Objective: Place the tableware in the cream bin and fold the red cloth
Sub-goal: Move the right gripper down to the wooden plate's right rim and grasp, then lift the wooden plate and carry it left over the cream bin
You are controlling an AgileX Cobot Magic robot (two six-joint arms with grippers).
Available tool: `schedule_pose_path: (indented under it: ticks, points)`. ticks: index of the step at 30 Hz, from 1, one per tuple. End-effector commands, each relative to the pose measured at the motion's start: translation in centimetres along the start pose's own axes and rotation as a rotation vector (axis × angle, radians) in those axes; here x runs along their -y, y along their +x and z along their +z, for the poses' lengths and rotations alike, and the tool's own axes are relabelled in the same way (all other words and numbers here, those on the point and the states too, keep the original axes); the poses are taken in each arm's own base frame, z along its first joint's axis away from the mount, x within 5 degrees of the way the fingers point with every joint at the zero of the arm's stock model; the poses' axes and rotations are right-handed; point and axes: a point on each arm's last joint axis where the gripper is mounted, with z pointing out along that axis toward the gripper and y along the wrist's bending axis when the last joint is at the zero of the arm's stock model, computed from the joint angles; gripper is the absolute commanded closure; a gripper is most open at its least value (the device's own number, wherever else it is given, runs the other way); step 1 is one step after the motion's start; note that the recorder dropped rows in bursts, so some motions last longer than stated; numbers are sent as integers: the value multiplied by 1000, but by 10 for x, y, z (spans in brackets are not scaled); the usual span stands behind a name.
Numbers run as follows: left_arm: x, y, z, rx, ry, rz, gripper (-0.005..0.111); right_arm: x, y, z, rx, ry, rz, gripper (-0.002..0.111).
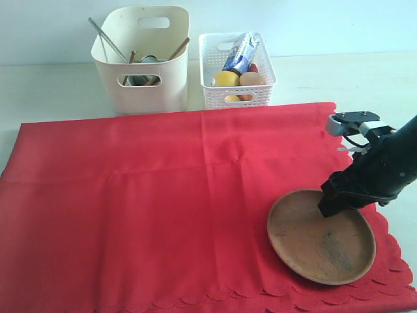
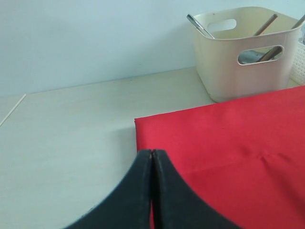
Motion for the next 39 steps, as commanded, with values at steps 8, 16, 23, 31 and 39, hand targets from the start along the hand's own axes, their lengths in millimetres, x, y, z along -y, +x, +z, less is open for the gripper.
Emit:
schedule_pose_path:
  ticks: [8, 16, 23, 31, 39]
  points:
    - [0, 0, 0, 10, -3, -6, 107, 3, 3, 9, -30, -17, 5, 100]
    - [0, 0, 0, 10, -3, -6, 107, -3, -1, -8, 19, -14, 16, 108]
    - [0, 0, 0, 10, -3, -6, 107, -18, -11, -39, 96, -54, -10, 108]
    - [0, 0, 0, 10, -3, -6, 107, -32, -21, -67, 158, -107, -39, 108]
    - [0, 0, 0, 10, -3, -6, 107, -43, -40, -86, 271, -194, -40, 108]
